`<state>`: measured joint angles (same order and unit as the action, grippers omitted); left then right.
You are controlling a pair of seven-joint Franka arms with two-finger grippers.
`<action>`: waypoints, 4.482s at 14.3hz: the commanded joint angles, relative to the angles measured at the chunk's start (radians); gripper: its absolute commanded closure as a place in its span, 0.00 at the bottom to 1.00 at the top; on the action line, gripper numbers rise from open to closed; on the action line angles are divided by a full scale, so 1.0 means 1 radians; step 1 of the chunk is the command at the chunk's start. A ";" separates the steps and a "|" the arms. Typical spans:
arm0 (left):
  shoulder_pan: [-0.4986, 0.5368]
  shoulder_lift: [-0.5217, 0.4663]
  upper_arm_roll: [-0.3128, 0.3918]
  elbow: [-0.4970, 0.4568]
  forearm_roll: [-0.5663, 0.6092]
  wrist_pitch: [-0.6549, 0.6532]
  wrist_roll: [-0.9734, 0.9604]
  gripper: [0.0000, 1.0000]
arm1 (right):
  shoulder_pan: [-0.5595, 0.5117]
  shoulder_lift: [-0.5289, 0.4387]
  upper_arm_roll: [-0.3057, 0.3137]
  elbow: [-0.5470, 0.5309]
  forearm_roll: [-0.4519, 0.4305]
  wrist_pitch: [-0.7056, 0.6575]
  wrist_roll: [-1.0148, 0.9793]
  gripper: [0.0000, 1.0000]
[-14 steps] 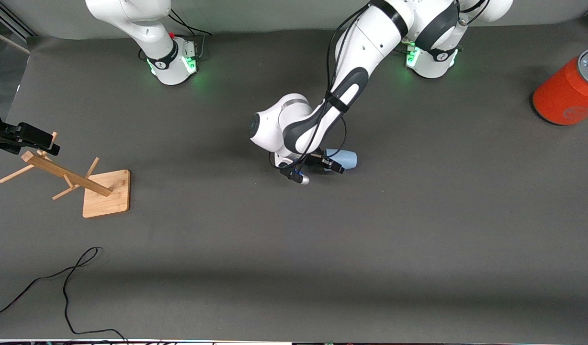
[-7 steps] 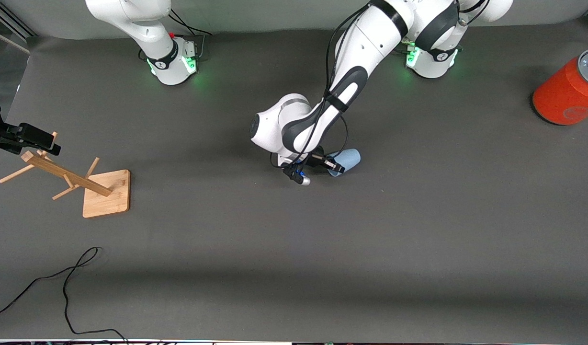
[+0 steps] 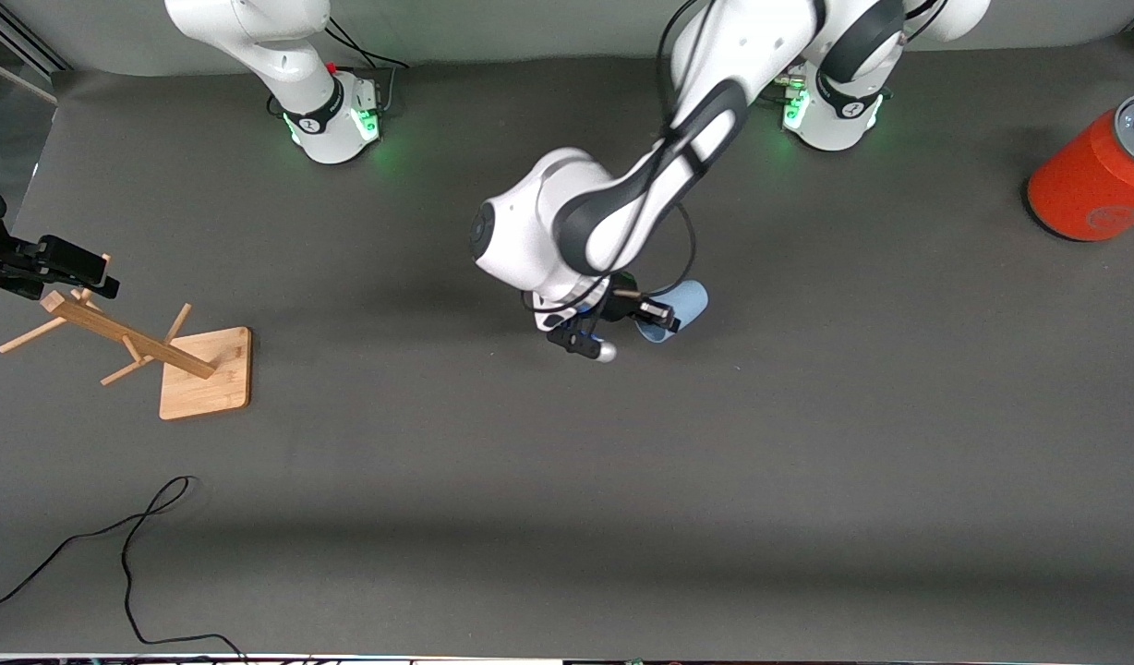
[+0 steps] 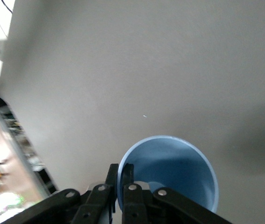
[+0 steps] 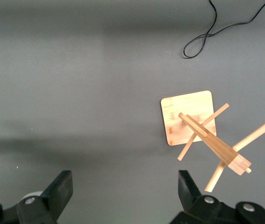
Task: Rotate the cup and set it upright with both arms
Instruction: 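Rotate the cup upright and lower it onto the table with the left gripper, then open the left gripper and lift it away from the cup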
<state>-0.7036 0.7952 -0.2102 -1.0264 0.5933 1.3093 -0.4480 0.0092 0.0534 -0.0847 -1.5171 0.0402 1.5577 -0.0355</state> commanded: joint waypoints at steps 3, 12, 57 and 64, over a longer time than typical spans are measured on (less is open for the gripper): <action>0.275 -0.325 0.002 -0.129 -0.405 0.192 0.003 1.00 | 0.011 -0.009 -0.007 -0.021 -0.045 0.015 -0.027 0.00; 0.326 -0.608 -0.002 -0.862 -0.486 1.005 -0.191 1.00 | 0.011 -0.009 -0.006 -0.017 -0.036 0.002 -0.012 0.00; 0.608 -0.441 -0.009 -0.428 -0.385 0.501 0.210 0.00 | 0.012 -0.006 0.000 -0.020 -0.029 0.001 -0.011 0.00; 0.696 -0.534 -0.006 -0.435 -0.495 0.443 0.215 0.00 | 0.012 -0.006 0.000 -0.020 -0.029 0.001 -0.011 0.00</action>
<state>-0.0077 0.3144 -0.2095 -1.4522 0.1165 1.7843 -0.2437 0.0164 0.0553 -0.0823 -1.5313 0.0074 1.5551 -0.0390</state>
